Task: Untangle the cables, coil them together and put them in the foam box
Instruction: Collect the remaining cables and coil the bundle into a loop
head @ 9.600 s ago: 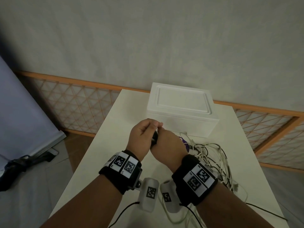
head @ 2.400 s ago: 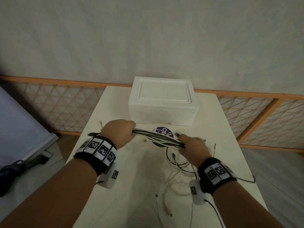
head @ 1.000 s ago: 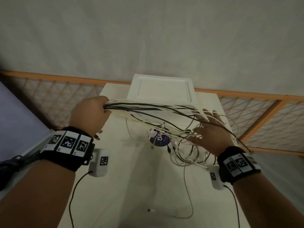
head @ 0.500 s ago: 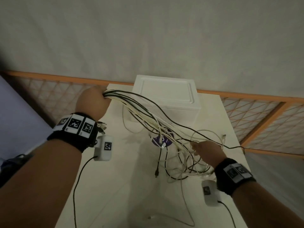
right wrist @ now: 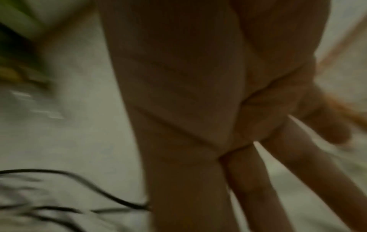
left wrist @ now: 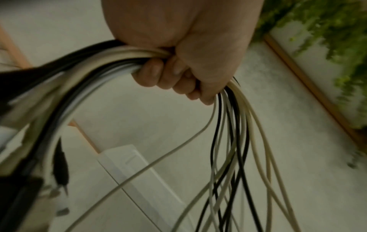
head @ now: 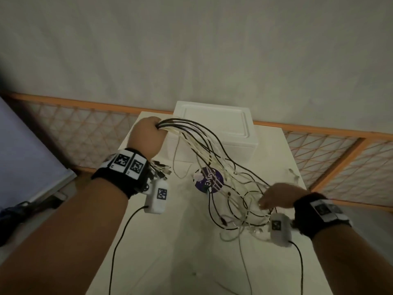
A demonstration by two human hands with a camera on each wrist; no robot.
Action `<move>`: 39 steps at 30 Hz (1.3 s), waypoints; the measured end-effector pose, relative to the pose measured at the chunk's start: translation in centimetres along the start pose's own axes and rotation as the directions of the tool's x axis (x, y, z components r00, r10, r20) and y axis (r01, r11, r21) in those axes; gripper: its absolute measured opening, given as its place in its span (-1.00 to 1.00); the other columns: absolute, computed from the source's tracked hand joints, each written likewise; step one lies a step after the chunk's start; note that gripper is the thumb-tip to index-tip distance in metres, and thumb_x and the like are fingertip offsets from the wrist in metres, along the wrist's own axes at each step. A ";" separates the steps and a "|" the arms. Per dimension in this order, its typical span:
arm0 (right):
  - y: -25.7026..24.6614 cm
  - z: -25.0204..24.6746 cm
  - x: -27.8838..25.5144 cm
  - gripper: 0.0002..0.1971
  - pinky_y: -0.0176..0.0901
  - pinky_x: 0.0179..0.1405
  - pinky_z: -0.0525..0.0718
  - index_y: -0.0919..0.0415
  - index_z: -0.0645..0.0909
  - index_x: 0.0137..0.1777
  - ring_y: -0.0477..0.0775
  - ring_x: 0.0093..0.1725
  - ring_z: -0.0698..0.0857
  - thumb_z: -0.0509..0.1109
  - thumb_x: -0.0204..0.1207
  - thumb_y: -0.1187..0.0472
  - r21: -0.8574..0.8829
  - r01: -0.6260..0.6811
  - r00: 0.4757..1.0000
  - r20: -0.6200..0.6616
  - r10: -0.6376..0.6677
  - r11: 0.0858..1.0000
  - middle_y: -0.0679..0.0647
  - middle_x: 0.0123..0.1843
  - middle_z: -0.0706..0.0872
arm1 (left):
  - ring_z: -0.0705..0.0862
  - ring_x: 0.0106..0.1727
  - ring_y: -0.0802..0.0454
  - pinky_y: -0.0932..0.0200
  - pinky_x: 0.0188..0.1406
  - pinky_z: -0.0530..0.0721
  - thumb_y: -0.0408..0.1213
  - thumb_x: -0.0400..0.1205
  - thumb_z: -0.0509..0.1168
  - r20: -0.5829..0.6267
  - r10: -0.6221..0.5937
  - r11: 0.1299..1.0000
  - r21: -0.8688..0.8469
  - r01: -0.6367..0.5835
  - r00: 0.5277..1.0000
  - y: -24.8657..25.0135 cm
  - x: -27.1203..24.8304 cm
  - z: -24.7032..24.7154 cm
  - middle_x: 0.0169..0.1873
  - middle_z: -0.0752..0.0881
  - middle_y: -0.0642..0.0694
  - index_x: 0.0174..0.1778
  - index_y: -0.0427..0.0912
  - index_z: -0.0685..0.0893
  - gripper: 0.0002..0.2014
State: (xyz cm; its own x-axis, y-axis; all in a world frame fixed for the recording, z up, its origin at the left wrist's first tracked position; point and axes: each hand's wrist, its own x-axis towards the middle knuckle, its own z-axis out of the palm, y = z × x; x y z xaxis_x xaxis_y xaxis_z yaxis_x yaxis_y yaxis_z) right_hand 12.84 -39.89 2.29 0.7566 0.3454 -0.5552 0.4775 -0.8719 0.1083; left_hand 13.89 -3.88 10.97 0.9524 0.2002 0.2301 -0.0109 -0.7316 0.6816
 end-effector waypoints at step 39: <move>-11.7 0.0 3.0 -0.55 -0.25 0.11 0.43 0.30 0.50 0.43 0.16 0.36 0.56 0.06 0.73 0.02 0.821 0.012 0.978 -0.130 0.165 0.571 0.26 0.40 0.57 | 0.66 -0.22 0.23 0.55 -0.18 0.51 -0.59 0.45 0.29 -0.139 0.214 0.917 -0.313 -0.248 0.967 7.5 -3.2 -1.1 -0.22 0.71 0.15 -0.06 0.05 0.71 -0.61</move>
State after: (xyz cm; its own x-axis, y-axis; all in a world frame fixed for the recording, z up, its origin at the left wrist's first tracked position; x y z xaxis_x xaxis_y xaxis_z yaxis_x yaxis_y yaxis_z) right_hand 9.50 -28.62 -0.64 0.8766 0.2383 -0.4181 -0.0850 -0.7785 -0.6219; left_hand 10.47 -9.29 16.07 0.8762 0.1279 0.4647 -0.3412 -0.5166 0.7853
